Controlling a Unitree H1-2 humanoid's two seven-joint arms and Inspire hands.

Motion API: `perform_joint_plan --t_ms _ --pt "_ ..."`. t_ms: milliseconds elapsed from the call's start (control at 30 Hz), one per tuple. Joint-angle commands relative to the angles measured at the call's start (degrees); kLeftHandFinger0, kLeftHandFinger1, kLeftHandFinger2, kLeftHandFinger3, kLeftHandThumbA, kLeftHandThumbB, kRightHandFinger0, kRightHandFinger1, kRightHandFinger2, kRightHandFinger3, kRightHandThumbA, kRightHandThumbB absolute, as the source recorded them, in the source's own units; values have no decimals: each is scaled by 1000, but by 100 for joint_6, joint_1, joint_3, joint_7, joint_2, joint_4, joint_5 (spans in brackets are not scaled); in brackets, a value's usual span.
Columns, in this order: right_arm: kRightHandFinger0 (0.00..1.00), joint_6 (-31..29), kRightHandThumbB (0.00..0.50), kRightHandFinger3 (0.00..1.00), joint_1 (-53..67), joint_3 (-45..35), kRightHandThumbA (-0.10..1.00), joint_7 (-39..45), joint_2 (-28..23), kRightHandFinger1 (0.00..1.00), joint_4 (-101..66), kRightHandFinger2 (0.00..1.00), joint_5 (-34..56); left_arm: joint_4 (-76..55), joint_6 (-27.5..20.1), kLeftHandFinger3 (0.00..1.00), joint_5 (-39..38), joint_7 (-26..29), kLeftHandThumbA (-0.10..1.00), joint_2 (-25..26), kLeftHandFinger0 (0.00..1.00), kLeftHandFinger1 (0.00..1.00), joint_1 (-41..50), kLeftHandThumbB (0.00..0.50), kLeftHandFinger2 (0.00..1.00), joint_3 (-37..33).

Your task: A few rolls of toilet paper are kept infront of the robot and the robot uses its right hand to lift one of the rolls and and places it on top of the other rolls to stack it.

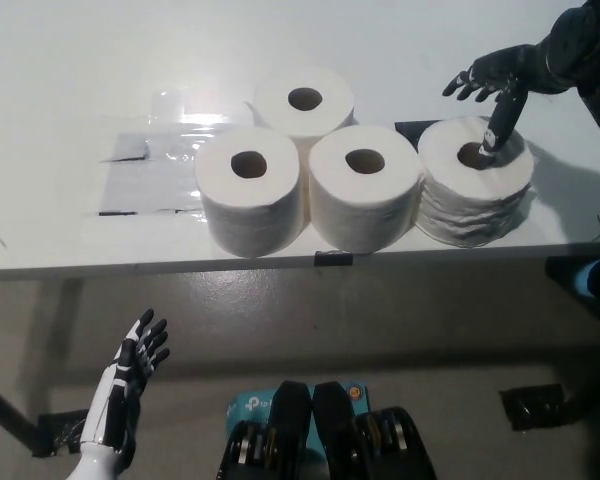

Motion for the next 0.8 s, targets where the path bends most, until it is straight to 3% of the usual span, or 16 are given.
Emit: perform_joint_plan --t_ms 0,33,67,167,267,300,367,500,767 --pt "1000 303 400 1000 -347 -249 1000 -351 -120 1000 -84 1000 -103 -132 -215 1000 -70 -75 1000 54 1000 1000 -8 201 1000 43" --pt "1000 -44 357 1000 -452 -315 1000 -114 -150 1000 91 1000 34 -144 -201 1000 -57 -69 1000 55 1000 1000 -4 194 1000 41" --pt "1000 -221 345 1000 -530 -340 1000 -1 -142 1000 218 1000 70 -159 -189 1000 -52 -64 1000 59 1000 1000 0 192 1000 44" --pt "1000 -79 393 1000 -588 -441 1000 -82 -147 1000 227 1000 32 -154 -200 1000 -53 -77 1000 68 1000 1000 14 200 1000 42" --pt "1000 -119 367 1000 -579 -618 1000 5 -166 1000 209 1000 148 -202 -156 1000 -42 -76 1000 70 1000 1000 41 199 1000 38" --pt "1000 -123 323 1000 -573 -631 1000 -23 -155 1000 253 1000 111 -201 -172 1000 -43 -81 1000 71 1000 1000 42 194 1000 36" --pt "1000 2 359 1000 -546 -565 1000 -59 -131 1000 265 1000 -39 -210 -178 1000 -33 -91 1000 78 1000 1000 53 188 1000 25" --pt "1000 -57 355 1000 -514 -543 1000 -12 -92 1000 324 1000 -63 -200 -201 1000 -19 -91 1000 80 1000 1000 72 178 1000 20" --pt "1000 -189 404 1000 -402 -340 1000 -213 19 1000 480 1000 -310 -199 -211 1000 -44 -58 1000 42 1000 1000 83 187 1000 46"
